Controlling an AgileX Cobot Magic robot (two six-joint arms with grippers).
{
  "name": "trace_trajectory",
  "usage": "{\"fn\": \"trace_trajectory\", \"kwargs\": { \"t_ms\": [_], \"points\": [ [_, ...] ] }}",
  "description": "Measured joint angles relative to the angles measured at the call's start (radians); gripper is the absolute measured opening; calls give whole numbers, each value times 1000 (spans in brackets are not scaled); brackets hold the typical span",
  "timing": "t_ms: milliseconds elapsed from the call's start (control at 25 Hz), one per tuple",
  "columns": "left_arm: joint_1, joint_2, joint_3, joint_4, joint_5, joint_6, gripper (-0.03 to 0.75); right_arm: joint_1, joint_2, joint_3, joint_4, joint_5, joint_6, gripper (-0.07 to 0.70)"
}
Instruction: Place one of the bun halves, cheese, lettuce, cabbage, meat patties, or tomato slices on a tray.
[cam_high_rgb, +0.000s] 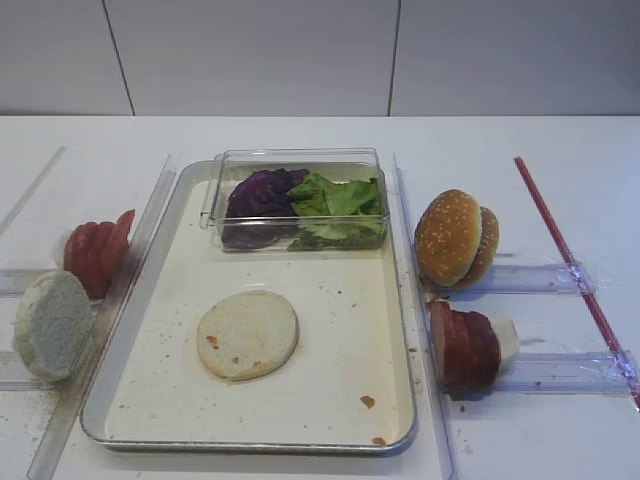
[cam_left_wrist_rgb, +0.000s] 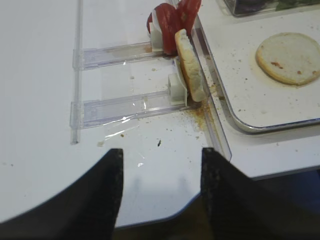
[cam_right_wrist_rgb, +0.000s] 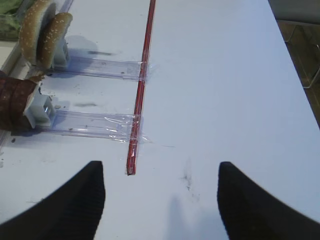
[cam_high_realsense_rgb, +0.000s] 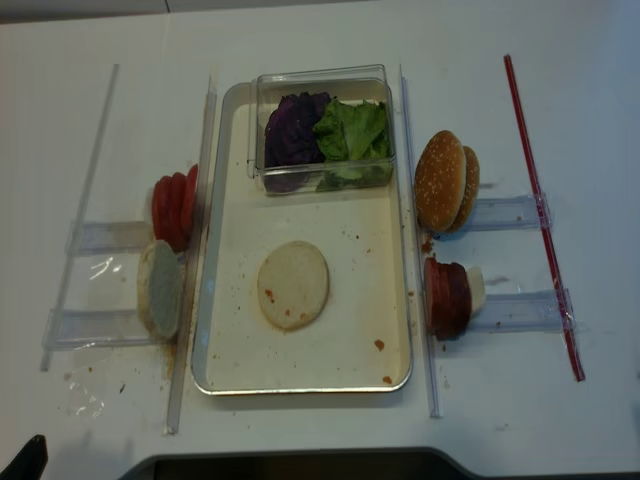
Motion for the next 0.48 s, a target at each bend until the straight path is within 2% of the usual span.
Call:
{"fn": "trace_trajectory", "kwargs": {
  "t_ms": [480],
  "points": [
    [0, 0, 0, 0, 0, 0, 338, 0, 0, 0, 0, 0, 0, 506]
  ]
}}
